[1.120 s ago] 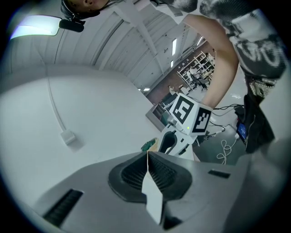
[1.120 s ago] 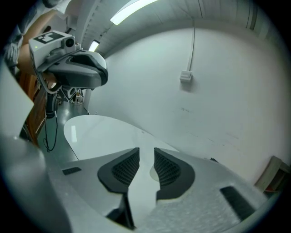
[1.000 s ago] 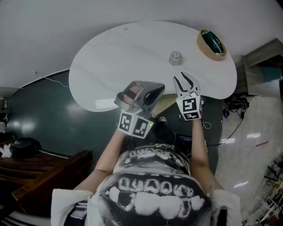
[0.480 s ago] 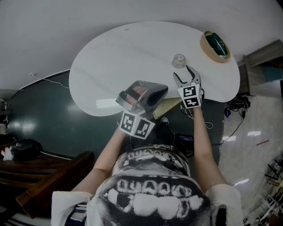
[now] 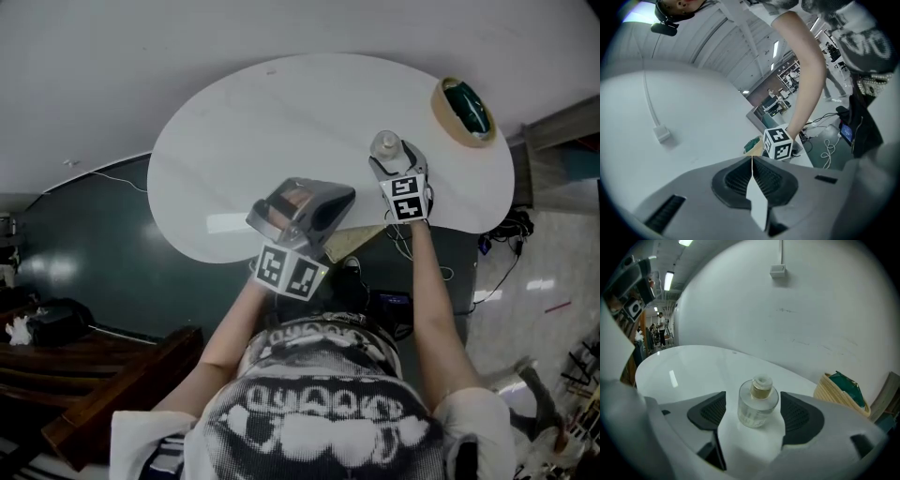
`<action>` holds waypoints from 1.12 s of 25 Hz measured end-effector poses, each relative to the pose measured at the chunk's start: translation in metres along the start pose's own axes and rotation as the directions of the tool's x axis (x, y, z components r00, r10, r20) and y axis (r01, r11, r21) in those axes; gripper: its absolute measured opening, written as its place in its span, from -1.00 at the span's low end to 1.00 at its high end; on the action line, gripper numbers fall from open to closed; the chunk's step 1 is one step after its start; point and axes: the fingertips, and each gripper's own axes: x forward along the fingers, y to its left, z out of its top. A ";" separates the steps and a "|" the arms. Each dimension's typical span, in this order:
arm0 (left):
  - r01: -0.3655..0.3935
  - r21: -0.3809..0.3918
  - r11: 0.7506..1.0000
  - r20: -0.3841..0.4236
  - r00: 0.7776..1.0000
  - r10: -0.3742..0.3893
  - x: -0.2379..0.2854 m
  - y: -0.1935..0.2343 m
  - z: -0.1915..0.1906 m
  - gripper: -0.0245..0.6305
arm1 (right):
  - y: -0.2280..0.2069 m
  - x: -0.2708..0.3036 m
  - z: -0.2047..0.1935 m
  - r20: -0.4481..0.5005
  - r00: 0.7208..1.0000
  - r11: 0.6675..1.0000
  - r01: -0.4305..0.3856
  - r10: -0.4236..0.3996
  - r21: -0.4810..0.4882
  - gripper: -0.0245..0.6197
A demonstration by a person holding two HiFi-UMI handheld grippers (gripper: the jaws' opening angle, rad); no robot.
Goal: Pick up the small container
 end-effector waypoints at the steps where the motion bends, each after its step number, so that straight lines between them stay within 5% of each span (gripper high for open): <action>1: 0.001 -0.002 1.000 -0.004 1.000 -0.001 0.001 0.002 -0.003 -0.91 | -0.002 0.005 -0.001 -0.008 1.000 1.000 -0.003 0.003 0.005 0.15; 18: 0.005 -0.041 0.999 -0.056 0.998 -0.008 0.012 0.013 -0.036 -0.91 | -0.005 0.056 -0.027 -0.122 0.991 0.998 -0.058 0.057 -0.005 0.17; 28: 0.005 -0.035 0.999 -0.108 0.994 -0.009 0.001 0.009 -0.047 -0.91 | -0.007 0.058 -0.029 -0.093 0.993 0.997 -0.062 0.066 0.045 0.14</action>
